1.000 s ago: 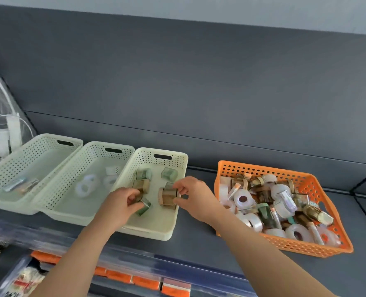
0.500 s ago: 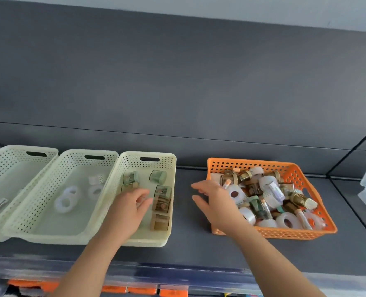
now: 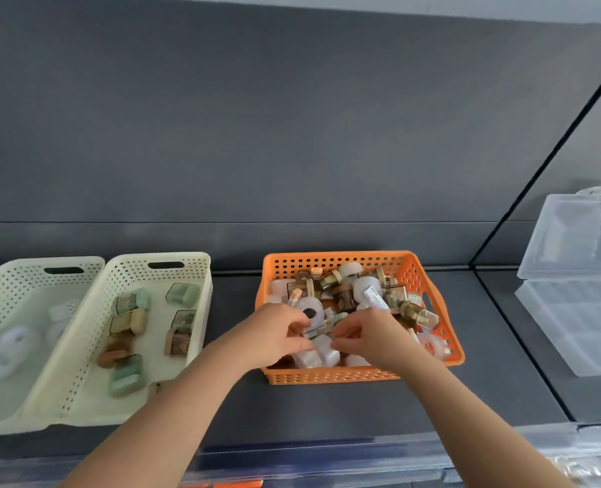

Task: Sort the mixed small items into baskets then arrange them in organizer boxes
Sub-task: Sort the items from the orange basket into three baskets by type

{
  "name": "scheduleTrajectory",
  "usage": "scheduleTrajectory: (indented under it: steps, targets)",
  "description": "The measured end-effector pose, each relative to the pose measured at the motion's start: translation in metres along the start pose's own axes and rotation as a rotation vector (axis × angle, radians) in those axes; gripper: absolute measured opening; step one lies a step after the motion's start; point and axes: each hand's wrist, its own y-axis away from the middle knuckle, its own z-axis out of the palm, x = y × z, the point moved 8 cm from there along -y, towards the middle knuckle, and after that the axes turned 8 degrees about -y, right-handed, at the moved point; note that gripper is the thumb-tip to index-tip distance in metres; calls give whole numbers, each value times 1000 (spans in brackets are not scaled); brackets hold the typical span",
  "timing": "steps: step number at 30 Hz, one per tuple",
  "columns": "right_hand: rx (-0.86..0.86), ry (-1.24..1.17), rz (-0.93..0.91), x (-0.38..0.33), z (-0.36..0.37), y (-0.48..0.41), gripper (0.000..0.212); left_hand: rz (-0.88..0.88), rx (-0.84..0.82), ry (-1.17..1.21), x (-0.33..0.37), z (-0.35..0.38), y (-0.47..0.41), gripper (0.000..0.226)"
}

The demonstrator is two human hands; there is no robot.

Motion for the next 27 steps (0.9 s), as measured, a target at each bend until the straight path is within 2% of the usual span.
scheduleTrajectory:
  steps: [5, 7, 10, 16, 22, 25, 27]
  targets:
    - [-60, -70, -43, 11, 3, -10, 13, -51, -171, -220, 11, 18, -11, 35]
    - [-90, -104, -80, 11, 1, -10, 12, -71, -197, -247, 13, 20, -15, 40]
    - [-141, -99, -140, 9, 1, -10, 18, -102, -188, -200, 10, 18, -16, 34]
    - [-329, 78, -295, -13, 12, -16, 40, -178, 83, 87, -16, -10, 13, 52]
    - [-485, 266, -321, -13, 31, -31, 53, -215, 310, 421, -25, -8, 52, 39]
    - [-502, 235, -338, -14, 29, -32, 50, -243, 422, 553, -25, -7, 67, 39]
    - [-475, 115, -330, -17, 21, -32, 49, -273, 499, 622, -28, -8, 76, 37]
